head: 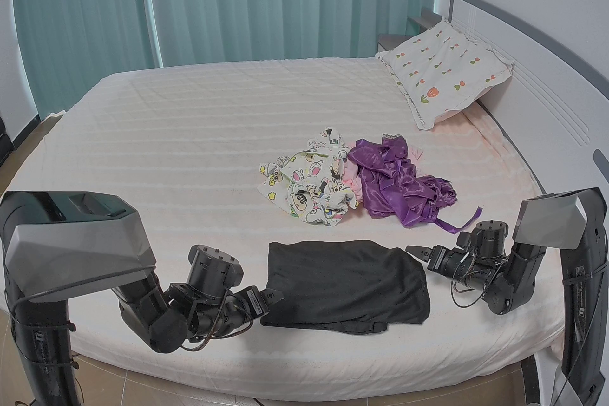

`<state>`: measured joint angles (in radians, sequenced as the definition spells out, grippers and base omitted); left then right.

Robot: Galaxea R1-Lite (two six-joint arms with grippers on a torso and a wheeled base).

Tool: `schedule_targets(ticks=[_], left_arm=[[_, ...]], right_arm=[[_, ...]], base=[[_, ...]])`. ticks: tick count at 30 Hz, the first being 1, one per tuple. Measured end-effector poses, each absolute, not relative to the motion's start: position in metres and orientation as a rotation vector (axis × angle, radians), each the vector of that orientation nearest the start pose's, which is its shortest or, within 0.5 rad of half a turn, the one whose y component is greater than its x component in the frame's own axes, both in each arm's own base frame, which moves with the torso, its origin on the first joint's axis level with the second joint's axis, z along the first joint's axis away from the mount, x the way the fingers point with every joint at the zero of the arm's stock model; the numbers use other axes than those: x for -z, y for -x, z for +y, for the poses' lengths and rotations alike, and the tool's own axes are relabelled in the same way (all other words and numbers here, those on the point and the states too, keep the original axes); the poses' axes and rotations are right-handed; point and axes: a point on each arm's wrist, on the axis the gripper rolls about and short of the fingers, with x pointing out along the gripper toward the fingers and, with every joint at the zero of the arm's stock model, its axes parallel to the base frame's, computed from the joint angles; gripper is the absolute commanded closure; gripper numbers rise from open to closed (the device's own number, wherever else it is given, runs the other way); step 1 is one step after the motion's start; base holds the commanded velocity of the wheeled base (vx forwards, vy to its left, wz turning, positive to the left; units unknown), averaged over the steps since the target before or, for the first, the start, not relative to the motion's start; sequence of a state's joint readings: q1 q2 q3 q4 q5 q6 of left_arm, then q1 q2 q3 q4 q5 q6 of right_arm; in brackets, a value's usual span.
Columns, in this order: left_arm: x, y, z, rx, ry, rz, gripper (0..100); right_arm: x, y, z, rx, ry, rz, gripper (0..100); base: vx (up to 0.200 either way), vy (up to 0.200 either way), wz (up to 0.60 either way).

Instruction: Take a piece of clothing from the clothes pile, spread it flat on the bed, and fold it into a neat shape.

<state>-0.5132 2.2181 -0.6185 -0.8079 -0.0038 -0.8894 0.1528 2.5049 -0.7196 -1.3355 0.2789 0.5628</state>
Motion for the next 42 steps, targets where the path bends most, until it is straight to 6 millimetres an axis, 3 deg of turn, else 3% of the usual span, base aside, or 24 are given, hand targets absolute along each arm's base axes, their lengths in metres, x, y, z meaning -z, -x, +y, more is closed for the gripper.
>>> schedule_targets(ticks=[9,18,27,28,34,42], left_arm=[[0.029,-0.276,-0.164,0.282,0.433,0.823,0],[0.045,-0.272,-0.168,0.343,0.393,0.881,0],[0.049,-0.284,-0.174,0.350,0.404,0.856,0],[0.050,-0.285,-0.175,0.350,0.405,0.854,100],[0.053,-0.288,-0.177,0.349,0.403,0.856,100],[0.058,-0.277,-0.166,0.305,0.383,0.898,100]], right_arm=[[0.054,-0.362,0.065,-0.293,-0.571,0.568,0],[0.054,-0.362,0.067,-0.297,-0.570,0.571,0],[0.055,-0.362,0.066,-0.297,-0.571,0.571,0],[0.055,-0.362,0.066,-0.296,-0.570,0.571,0],[0.054,-0.362,0.066,-0.296,-0.570,0.570,0],[0.054,-0.362,0.066,-0.294,-0.571,0.570,0]], base=[[0.000,0.000,0.00],[0.000,0.000,0.00],[0.000,0.000,0.00],[0.000,0.000,0.00],[0.000,0.000,0.00],[0.000,0.000,0.00]])
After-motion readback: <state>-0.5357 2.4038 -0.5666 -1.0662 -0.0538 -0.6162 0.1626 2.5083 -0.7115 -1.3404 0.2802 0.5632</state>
